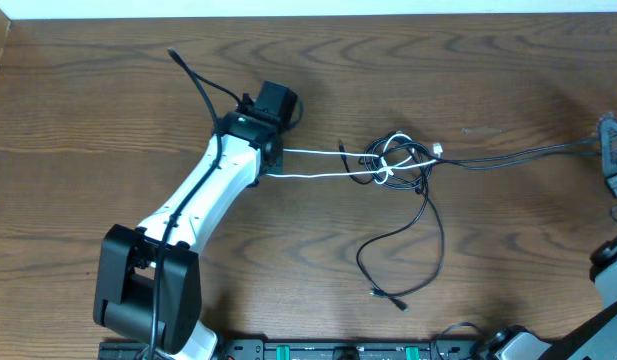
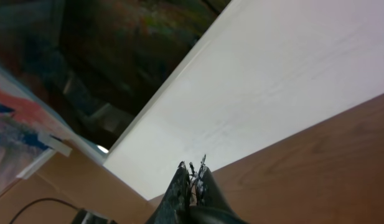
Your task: Untangle cables
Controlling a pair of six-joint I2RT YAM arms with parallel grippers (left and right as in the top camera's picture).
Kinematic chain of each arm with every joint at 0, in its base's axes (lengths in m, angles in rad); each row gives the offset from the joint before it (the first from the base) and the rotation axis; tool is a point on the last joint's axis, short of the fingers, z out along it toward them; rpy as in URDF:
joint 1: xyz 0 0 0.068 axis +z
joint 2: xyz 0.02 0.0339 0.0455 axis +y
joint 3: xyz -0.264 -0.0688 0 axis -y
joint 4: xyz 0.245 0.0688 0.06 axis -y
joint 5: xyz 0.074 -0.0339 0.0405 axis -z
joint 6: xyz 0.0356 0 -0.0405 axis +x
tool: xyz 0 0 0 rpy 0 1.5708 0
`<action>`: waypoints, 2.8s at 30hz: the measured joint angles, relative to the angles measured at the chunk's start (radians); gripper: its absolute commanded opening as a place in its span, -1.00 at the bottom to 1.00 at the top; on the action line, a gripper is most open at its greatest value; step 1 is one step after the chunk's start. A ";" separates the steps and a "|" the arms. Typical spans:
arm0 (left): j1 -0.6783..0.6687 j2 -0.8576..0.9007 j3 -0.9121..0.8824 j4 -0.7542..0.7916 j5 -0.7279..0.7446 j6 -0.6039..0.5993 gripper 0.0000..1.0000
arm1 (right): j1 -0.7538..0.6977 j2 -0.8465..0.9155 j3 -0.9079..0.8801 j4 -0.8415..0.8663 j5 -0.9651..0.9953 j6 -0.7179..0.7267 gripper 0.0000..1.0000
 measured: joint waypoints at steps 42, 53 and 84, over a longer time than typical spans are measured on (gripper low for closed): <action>0.487 0.000 -0.006 -0.052 -0.085 -0.072 -0.85 | -0.108 -0.001 0.000 -0.336 -0.147 -0.266 -0.98; 0.621 0.000 -0.008 -0.088 -0.020 -0.179 -0.85 | -0.179 -0.001 0.000 -0.341 -0.174 -0.269 -0.98; 0.647 0.001 -0.008 -0.009 0.238 -0.045 -0.85 | -0.039 -0.001 0.001 -0.509 -0.125 -0.397 0.74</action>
